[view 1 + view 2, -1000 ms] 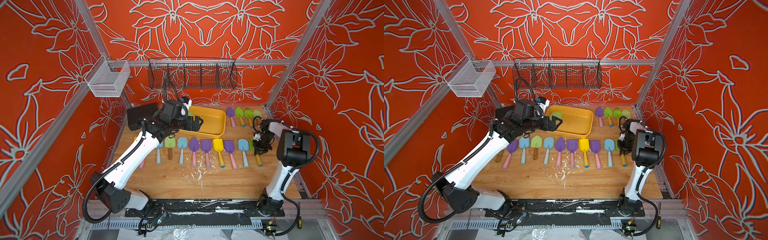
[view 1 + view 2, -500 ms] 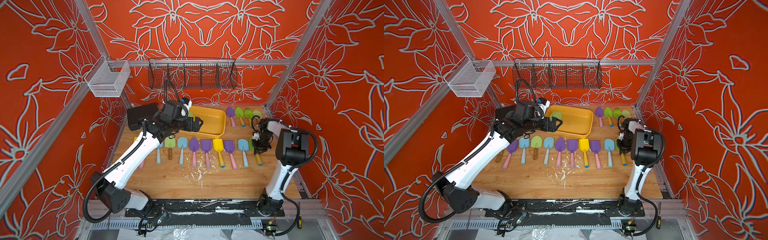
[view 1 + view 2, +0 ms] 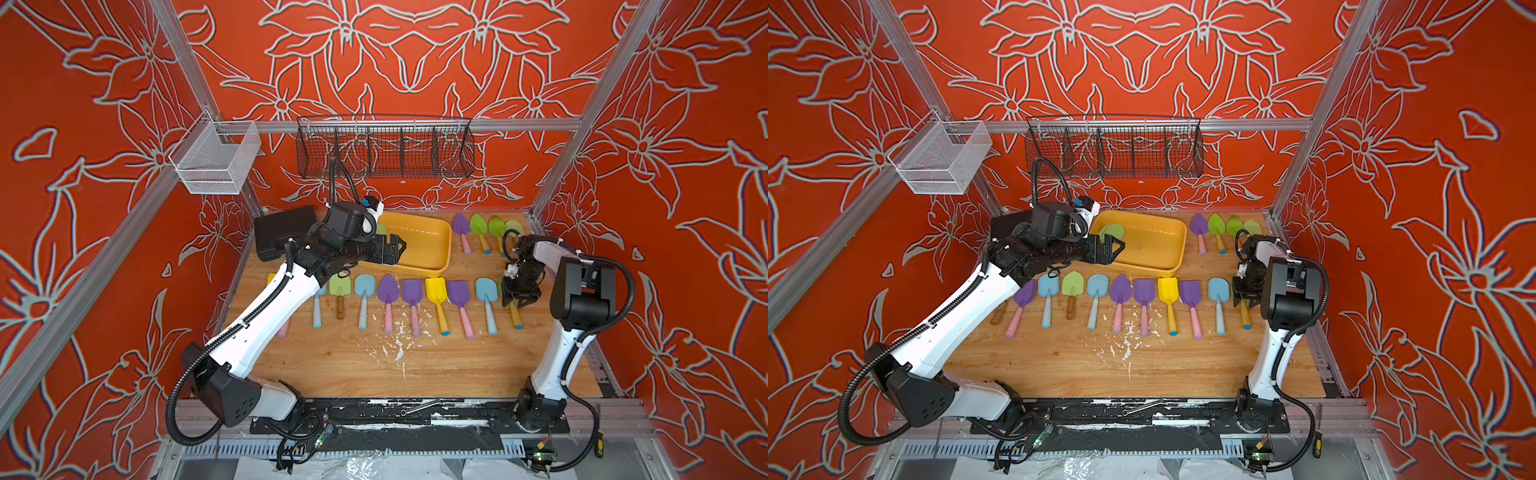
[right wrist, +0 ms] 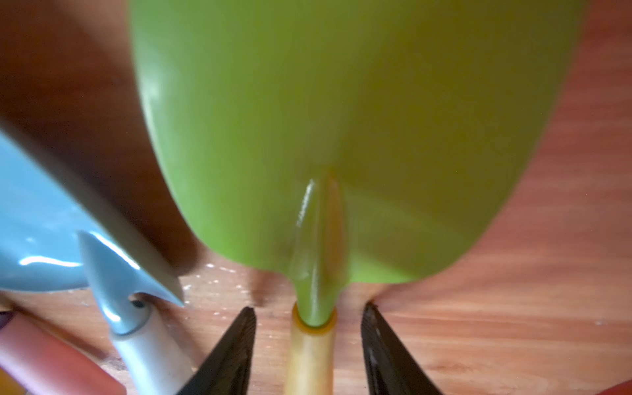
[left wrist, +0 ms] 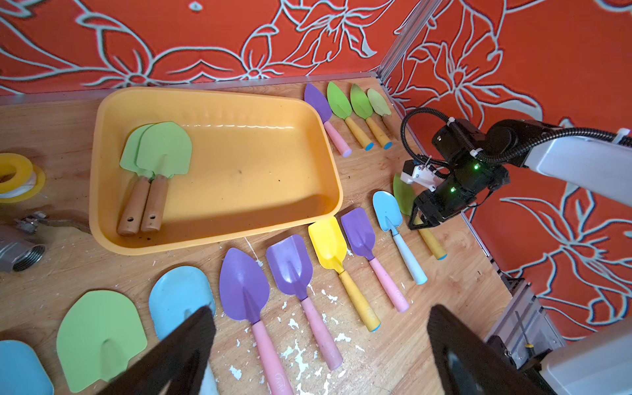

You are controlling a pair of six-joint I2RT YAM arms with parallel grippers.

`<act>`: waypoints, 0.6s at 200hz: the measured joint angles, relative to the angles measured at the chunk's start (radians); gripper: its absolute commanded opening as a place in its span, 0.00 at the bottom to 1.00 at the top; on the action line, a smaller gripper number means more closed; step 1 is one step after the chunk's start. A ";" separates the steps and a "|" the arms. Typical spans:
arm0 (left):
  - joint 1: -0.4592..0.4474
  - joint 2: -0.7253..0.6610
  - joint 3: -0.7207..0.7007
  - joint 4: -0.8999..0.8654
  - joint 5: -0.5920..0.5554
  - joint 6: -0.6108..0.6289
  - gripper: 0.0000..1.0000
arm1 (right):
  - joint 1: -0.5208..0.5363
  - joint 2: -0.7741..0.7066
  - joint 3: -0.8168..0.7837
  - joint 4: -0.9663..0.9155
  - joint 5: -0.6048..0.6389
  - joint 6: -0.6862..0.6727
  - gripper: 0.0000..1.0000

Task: Take the shovel out of the storage box
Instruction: Place the shovel at the center of the board.

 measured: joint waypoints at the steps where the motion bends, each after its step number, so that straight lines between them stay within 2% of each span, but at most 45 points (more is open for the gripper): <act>1: 0.000 0.000 0.000 0.000 0.000 0.000 0.97 | 0.000 -0.001 0.000 0.002 0.000 0.002 0.58; 39: 0.008 0.005 0.002 0.002 0.015 -0.013 0.97 | 0.000 -0.052 0.034 0.004 -0.012 0.024 0.62; 85: 0.071 0.064 0.079 -0.017 0.032 -0.045 0.97 | 0.000 -0.166 0.185 -0.001 -0.101 0.048 0.64; 93: 0.086 0.074 0.090 -0.019 0.031 -0.052 0.97 | 0.000 -0.192 0.209 0.000 -0.122 0.055 0.68; 106: 0.100 0.095 0.112 -0.033 0.029 -0.055 0.97 | 0.000 -0.236 0.229 0.008 -0.159 0.076 0.80; 120: 0.102 0.136 0.149 -0.056 0.023 -0.054 0.97 | 0.000 -0.291 0.233 0.022 -0.215 0.103 0.82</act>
